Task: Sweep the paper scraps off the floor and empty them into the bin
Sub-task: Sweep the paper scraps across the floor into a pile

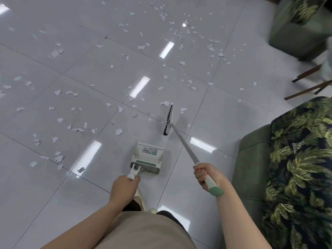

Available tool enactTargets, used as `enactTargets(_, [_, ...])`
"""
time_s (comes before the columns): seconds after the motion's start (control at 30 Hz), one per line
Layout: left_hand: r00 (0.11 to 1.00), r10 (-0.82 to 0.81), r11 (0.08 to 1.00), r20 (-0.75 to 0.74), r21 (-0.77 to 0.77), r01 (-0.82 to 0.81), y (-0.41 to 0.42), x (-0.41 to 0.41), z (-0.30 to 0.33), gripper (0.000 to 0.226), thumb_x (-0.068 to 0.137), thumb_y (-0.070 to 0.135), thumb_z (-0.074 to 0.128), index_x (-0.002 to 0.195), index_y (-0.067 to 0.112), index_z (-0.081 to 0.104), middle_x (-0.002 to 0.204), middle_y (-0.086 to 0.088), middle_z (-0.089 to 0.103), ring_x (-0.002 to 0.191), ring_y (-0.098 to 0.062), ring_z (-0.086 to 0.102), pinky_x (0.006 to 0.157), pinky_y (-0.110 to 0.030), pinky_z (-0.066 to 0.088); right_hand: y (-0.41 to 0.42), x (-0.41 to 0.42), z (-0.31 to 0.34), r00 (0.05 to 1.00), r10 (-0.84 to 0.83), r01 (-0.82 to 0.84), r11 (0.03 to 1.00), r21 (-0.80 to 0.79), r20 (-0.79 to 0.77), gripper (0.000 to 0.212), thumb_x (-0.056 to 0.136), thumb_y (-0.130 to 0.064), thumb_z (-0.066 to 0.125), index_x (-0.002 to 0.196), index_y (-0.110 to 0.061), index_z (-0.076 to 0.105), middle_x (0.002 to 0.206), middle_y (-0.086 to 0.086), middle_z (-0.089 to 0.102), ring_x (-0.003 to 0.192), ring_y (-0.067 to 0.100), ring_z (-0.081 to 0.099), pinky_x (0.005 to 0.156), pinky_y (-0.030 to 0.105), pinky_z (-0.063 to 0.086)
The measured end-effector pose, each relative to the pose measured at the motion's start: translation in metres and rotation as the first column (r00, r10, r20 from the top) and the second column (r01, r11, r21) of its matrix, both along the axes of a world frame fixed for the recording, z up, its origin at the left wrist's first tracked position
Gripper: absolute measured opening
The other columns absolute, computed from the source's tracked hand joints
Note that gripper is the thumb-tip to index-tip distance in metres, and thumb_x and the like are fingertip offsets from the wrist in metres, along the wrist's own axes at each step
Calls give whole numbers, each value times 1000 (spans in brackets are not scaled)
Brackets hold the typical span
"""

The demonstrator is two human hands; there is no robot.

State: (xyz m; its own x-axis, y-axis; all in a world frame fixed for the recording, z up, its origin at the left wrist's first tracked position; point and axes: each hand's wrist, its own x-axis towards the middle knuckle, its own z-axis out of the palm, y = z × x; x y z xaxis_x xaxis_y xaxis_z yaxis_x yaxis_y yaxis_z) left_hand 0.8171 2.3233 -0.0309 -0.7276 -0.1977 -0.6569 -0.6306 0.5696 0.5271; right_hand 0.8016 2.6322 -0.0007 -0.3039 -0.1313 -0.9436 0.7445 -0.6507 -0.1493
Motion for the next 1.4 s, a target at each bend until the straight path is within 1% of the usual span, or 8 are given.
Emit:
enactTargets(0.17, [999,38,997,3,73,-38,4,-62,4,45,95,37,62,63,6,55,59,-8,55,59,-27,52,56,-33,36,10,20,11,992,-79,63,986,153,102,31,91,5,42,70,-18,34,45,-3,29,28,6,28,26,15,27])
enactTargets(0.4, [1000,7,994,14,108,-8,15,-97,0,47,97,35,59,67,0,58,59,-9,54,61,-30,52,60,-36,39,34,58,14,914,-379,349,916,200,142,32,88,4,42,74,-22,31,44,-4,31,27,6,33,26,15,32])
enactTargets(0.77, [998,62,995,18,77,-63,37,-108,0,47,94,37,60,67,-1,57,62,-11,56,61,-31,51,58,-36,39,89,40,3,886,-432,387,889,246,169,27,92,-1,39,74,-19,32,44,-6,35,28,5,39,28,13,34])
enactTargets(0.93, [997,73,997,12,33,-73,66,-115,-3,49,97,37,60,62,3,54,62,-10,55,58,-25,49,55,-33,36,126,5,-17,926,-291,205,923,324,241,24,91,0,42,75,-17,35,45,-7,35,28,6,39,28,15,36])
enactTargets(1.03, [990,137,990,18,16,-137,89,-120,1,47,96,37,60,65,3,56,62,-9,56,59,-25,50,55,-32,36,137,-30,-28,948,5,-126,924,362,317,27,87,2,43,68,-16,37,43,-3,36,28,9,38,30,13,32])
enactTargets(1.13, [975,220,975,8,-8,-220,112,-121,1,50,96,38,61,59,7,50,55,-5,51,54,-24,48,54,-31,35,137,-54,-37,865,332,-461,822,335,376,14,74,4,51,66,-8,50,51,7,48,37,18,46,40,20,38])
enactTargets(1.27, [941,339,940,-2,-40,-339,139,-115,-3,50,97,35,60,56,10,44,50,-2,45,52,-24,44,53,-32,33,126,-83,-37,816,486,-559,801,215,312,10,75,8,52,79,-1,52,57,10,51,45,18,48,48,28,42])
enactTargets(1.4, [908,420,905,-7,-68,-419,158,-106,-4,55,95,35,61,52,13,35,43,2,38,50,-23,41,55,-33,34,120,-134,-33,842,507,-531,839,115,184,12,85,8,47,90,-3,46,57,6,44,38,11,40,36,20,39])
